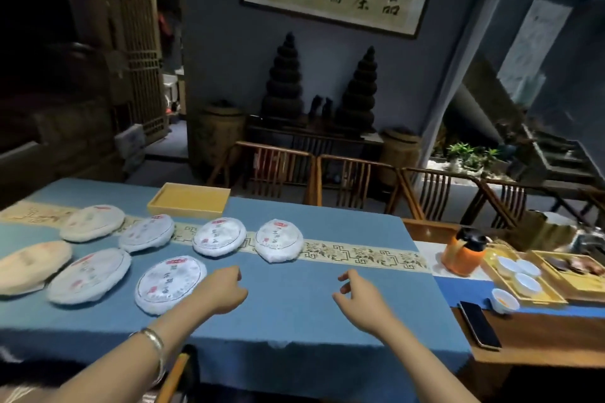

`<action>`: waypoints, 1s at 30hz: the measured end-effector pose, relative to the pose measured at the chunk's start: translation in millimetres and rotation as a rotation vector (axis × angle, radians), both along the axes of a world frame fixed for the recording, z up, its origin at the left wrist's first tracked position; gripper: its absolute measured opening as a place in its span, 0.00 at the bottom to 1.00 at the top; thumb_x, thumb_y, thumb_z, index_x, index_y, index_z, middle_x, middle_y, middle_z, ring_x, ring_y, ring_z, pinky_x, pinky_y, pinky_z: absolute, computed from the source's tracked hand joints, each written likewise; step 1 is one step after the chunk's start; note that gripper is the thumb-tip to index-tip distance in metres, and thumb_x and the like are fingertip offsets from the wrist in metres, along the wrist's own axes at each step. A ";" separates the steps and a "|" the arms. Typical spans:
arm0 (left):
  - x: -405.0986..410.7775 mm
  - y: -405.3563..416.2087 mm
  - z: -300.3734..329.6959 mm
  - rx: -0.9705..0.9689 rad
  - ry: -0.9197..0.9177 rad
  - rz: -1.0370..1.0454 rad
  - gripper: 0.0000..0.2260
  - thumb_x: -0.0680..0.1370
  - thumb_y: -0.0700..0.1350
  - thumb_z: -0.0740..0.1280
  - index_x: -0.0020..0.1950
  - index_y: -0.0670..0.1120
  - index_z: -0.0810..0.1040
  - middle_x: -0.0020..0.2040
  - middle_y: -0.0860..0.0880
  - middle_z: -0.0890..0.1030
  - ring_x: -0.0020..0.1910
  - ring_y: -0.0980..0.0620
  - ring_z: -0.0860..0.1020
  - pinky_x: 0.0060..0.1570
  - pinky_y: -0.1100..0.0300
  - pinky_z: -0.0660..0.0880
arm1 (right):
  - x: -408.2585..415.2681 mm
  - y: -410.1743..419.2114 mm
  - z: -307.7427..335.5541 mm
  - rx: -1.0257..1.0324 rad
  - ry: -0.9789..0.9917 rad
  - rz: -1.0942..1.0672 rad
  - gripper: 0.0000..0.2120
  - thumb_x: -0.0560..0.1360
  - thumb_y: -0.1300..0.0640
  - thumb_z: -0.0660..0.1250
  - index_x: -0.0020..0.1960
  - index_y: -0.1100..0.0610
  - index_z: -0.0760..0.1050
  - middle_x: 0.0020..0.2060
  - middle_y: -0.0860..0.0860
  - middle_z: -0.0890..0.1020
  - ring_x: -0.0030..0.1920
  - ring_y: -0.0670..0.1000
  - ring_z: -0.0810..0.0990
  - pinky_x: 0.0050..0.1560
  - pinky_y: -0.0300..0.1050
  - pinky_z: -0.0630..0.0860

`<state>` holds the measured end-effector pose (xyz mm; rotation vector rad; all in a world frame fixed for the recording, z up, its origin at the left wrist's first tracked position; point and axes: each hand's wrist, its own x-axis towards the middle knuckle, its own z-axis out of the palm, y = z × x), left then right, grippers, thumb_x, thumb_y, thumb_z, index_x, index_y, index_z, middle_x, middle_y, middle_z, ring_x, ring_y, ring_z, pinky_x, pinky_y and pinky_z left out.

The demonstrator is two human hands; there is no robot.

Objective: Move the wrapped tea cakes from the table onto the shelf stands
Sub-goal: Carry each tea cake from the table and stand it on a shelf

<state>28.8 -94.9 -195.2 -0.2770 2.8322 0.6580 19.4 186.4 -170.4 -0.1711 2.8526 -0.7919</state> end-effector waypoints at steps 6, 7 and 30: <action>-108.8 -13.2 -28.8 0.044 -0.010 0.059 0.06 0.77 0.49 0.63 0.52 0.49 0.72 0.52 0.46 0.77 0.47 0.49 0.74 0.50 0.55 0.74 | -97.6 -5.3 -38.4 -0.052 -0.044 -0.023 0.15 0.80 0.51 0.61 0.64 0.54 0.68 0.53 0.51 0.77 0.45 0.50 0.76 0.43 0.42 0.71; -129.7 -14.8 -38.5 0.052 -0.021 0.058 0.09 0.77 0.49 0.63 0.55 0.48 0.73 0.54 0.46 0.78 0.49 0.48 0.75 0.51 0.56 0.74 | -115.4 -8.3 -48.8 -0.064 -0.050 -0.040 0.15 0.80 0.51 0.61 0.64 0.55 0.68 0.51 0.50 0.77 0.45 0.50 0.76 0.44 0.43 0.71; -358.3 -33.5 -191.2 0.417 -0.323 0.344 0.30 0.74 0.45 0.71 0.72 0.41 0.62 0.62 0.38 0.77 0.61 0.39 0.76 0.57 0.53 0.72 | -384.9 -90.2 -219.5 -0.409 -0.559 -0.358 0.30 0.79 0.48 0.65 0.76 0.59 0.61 0.64 0.58 0.75 0.59 0.55 0.75 0.66 0.53 0.71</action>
